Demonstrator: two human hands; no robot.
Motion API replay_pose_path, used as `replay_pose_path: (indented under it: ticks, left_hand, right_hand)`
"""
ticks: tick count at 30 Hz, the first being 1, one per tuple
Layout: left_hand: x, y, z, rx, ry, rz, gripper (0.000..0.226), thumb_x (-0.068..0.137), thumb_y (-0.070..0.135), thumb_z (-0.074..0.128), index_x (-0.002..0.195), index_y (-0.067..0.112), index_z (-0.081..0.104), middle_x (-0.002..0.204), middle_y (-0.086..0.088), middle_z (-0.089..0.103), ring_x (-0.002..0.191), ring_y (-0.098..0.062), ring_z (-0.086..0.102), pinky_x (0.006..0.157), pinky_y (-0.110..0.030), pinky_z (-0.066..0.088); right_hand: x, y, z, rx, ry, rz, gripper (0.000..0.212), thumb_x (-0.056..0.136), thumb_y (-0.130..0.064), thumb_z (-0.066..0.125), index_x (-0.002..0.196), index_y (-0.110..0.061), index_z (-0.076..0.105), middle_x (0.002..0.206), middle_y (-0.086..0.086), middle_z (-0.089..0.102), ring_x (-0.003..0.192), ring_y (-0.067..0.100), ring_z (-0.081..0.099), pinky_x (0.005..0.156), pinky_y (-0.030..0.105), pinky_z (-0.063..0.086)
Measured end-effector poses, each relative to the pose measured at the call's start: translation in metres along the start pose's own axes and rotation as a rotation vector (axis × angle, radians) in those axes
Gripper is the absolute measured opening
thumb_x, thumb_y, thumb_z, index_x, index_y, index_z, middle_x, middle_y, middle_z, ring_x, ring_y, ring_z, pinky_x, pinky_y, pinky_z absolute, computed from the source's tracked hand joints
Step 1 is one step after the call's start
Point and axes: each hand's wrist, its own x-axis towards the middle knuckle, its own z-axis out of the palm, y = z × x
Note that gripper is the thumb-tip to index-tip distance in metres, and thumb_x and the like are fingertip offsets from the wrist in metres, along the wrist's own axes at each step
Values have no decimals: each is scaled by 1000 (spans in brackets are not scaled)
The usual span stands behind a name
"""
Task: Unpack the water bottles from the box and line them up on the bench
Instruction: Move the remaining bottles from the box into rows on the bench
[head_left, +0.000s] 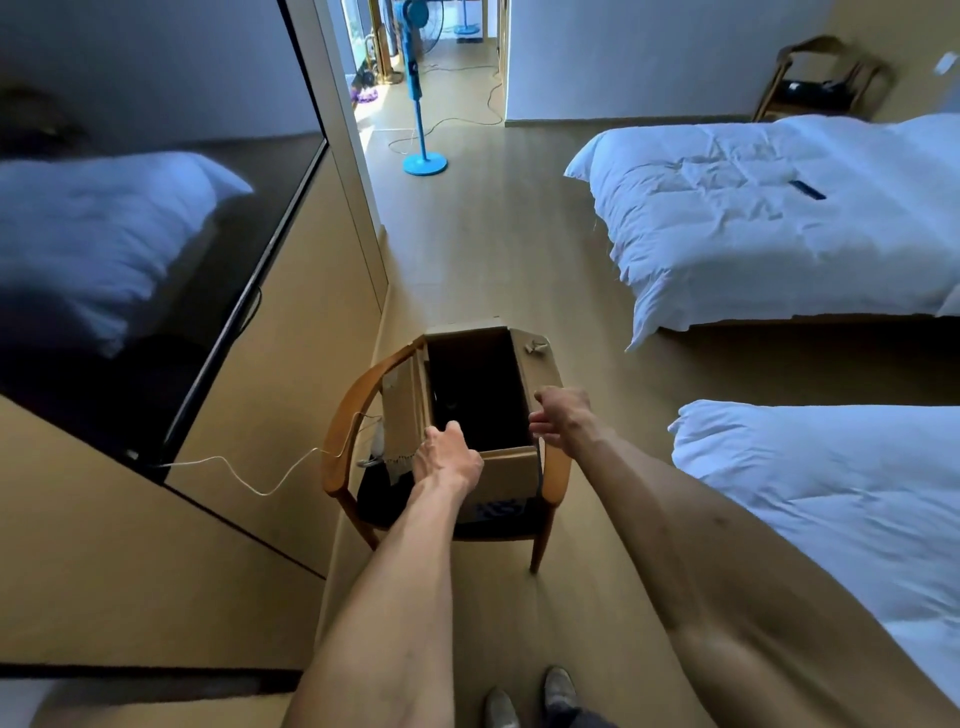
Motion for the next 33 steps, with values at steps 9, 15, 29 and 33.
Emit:
replay_pose_path:
  ticks: [9, 15, 29, 33]
  left_hand:
    - [31, -11, 1, -87, 29, -74, 34, 93, 20, 54, 127, 15, 52, 121, -10, 51, 88, -19, 50, 65, -30, 39]
    - [47, -19, -14, -65, 62, -172, 37, 89, 20, 55, 126, 15, 53, 122, -11, 51, 96, -25, 57, 62, -31, 40]
    - [69, 31, -17, 21, 93, -214, 36, 90, 21, 53, 125, 16, 53, 124, -12, 51, 106, -29, 57, 76, -35, 47]
    - [78, 49, -24, 40, 101, -188, 30, 89, 22, 55, 118, 17, 56, 111, -8, 52, 82, -18, 51, 52, -24, 31]
  right_hand:
    - [24, -22, 8, -57, -36, -27, 16, 95, -26, 52, 92, -13, 61, 84, 12, 70, 81, 23, 70, 82, 35, 56]
    - [39, -44, 32, -107, -139, -60, 17, 95, -29, 53, 87, -16, 62, 88, 9, 70, 85, 22, 70, 88, 38, 56]
    - [91, -81, 10, -66, -280, 2, 22, 97, -26, 51, 106, -8, 61, 91, 13, 69, 85, 23, 68, 86, 38, 54]
    - [102, -95, 2, -58, -277, 19, 23, 96, -23, 51, 106, -5, 61, 98, 16, 70, 89, 26, 69, 88, 38, 55]
